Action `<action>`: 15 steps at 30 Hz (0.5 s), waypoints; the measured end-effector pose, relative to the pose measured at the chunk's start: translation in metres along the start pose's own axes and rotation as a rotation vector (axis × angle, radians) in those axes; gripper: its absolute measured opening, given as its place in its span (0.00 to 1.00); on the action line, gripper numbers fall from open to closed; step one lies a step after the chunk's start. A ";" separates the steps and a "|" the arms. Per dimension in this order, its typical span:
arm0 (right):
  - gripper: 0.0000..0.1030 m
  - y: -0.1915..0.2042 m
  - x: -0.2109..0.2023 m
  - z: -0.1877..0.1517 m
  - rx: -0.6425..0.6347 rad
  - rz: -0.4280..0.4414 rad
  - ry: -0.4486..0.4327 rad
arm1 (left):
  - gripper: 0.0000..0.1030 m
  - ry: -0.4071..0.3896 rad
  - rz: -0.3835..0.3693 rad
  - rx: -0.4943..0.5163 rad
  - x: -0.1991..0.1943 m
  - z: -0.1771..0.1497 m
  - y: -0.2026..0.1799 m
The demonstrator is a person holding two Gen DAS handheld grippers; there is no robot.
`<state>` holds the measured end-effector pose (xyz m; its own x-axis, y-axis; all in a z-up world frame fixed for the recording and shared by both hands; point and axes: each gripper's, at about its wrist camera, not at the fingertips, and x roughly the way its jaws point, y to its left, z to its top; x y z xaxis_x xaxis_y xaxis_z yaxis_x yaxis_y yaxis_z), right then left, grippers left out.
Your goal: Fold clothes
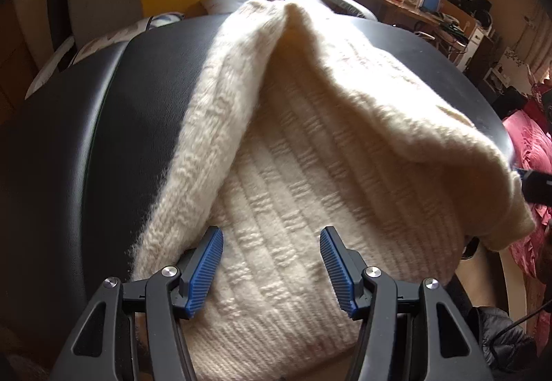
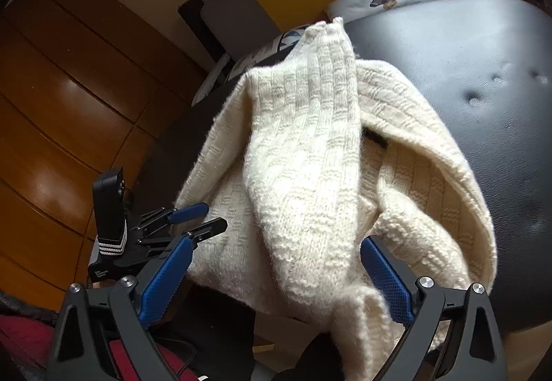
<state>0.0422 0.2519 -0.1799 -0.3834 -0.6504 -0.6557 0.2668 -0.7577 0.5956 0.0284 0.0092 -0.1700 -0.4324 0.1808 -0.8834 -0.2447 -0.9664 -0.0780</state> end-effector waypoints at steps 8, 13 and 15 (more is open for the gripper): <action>0.97 -0.031 0.019 -0.002 0.175 0.035 0.074 | 0.61 -0.001 0.027 -0.040 0.011 -0.004 0.012; 0.97 -0.016 -0.002 0.011 0.151 0.179 0.018 | 0.75 -0.013 -0.008 -0.064 0.014 -0.006 0.014; 0.97 -0.008 -0.004 0.014 0.155 0.263 0.008 | 0.83 -0.019 -0.032 -0.066 0.014 -0.007 0.017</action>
<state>0.0294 0.2615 -0.1755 -0.3121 -0.8242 -0.4726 0.2174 -0.5462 0.8090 0.0246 -0.0056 -0.1872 -0.4418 0.2150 -0.8710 -0.2012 -0.9699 -0.1374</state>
